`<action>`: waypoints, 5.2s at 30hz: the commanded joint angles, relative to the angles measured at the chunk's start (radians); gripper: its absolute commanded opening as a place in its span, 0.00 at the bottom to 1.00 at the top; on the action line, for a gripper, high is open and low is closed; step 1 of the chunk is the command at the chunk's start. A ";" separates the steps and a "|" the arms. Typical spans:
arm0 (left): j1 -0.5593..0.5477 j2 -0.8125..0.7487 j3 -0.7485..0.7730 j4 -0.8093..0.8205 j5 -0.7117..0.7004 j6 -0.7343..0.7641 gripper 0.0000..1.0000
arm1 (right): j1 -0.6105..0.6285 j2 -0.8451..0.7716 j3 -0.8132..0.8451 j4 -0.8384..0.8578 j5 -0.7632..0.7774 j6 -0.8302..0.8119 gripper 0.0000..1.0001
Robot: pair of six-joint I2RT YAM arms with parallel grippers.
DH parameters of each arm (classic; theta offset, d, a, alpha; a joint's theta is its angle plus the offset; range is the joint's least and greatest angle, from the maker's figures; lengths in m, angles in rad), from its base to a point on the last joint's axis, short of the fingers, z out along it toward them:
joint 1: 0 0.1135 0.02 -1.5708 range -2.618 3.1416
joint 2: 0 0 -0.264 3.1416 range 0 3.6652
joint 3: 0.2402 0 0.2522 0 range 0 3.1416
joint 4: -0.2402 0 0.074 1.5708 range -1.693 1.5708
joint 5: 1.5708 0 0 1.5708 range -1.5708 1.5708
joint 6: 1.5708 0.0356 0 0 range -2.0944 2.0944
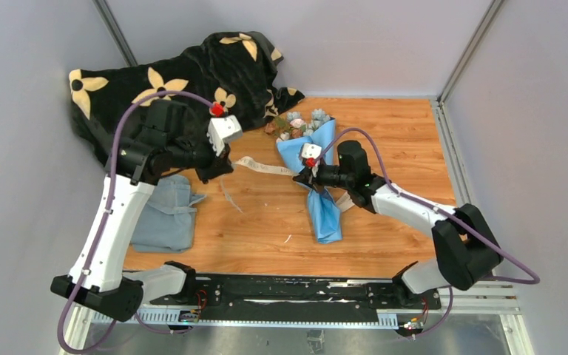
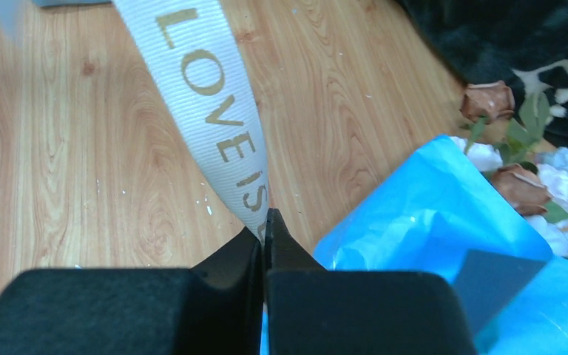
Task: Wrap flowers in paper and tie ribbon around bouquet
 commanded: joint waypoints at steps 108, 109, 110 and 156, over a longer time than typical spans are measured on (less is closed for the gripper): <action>-0.394 0.417 -1.162 2.245 0.079 -0.313 0.00 | -0.188 -0.632 -0.049 -0.695 0.721 0.578 0.77; -0.395 0.415 -1.163 2.244 0.081 -0.309 0.00 | -0.215 -0.623 -0.063 -0.689 0.752 0.658 0.79; -0.395 0.413 -1.163 2.242 0.085 -0.301 0.00 | -0.247 -0.608 -0.077 -0.677 0.731 0.701 0.80; -0.410 0.392 -1.153 2.213 0.087 -0.270 0.00 | -0.434 -0.115 -0.060 -0.571 0.972 0.954 0.00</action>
